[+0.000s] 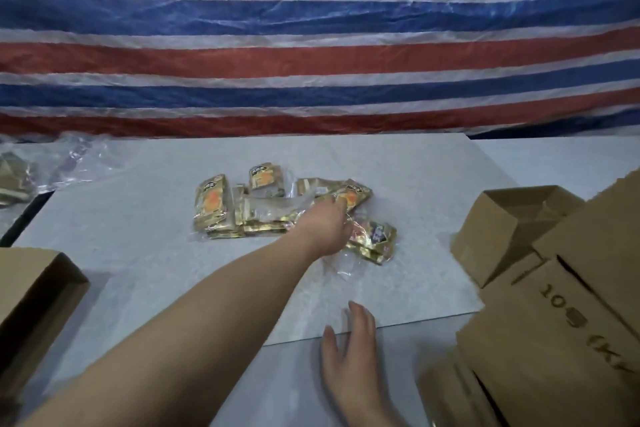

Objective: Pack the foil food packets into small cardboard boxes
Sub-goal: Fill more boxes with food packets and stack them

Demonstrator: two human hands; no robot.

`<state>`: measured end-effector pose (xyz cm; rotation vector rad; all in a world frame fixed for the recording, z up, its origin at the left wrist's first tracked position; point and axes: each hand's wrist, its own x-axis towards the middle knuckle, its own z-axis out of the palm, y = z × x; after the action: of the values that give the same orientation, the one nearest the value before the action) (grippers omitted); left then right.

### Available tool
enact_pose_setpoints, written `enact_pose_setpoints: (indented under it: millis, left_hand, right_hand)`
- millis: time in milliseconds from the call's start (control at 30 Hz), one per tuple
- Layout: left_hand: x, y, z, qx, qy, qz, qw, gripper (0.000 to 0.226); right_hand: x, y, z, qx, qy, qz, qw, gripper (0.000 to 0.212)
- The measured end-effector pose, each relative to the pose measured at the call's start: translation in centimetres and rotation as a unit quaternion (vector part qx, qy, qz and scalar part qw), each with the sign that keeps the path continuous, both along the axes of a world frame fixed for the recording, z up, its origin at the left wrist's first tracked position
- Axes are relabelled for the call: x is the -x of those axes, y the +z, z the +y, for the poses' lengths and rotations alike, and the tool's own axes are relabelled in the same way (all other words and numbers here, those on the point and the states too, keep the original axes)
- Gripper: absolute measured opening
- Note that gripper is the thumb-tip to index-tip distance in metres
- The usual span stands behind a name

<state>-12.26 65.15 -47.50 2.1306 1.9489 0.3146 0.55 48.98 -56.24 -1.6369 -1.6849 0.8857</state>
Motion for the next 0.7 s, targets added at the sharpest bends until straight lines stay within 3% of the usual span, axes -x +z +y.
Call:
enact_pose_setpoints:
  millis: [233,367,500,600,700]
  left_hand:
    - [0.8,-2.1,6.2,-0.001,0.059,0.066,0.996,0.081]
    - [-0.4,-3.7,7.8,0.051,0.099,0.038,0.993,0.092]
    - [-1.8,-3.0,7.0,-0.031,0.113,0.157,0.981,0.085]
    - [-1.4,0.2,5.2,-0.071,0.085,0.079,0.991,0.058]
    - [-0.1,4.4,1.1,-0.015,0.084,-0.032,0.996,0.064]
  right_hand:
    - [1.7,-1.0,-1.0,-0.087,-0.073,-0.016,0.993,0.057]
    - [1.8,-0.9,-0.5,-0.097,-0.071,0.012,0.993,0.06]
    - [1.7,-1.5,-0.2,-0.088,-0.081,-0.002,0.993,0.051]
    - [1.6,-1.7,0.3,-0.102,-0.129,0.016,0.986,0.046]
    - [1.2,-1.9,0.9,-0.067,-0.117,0.056,0.989,0.04]
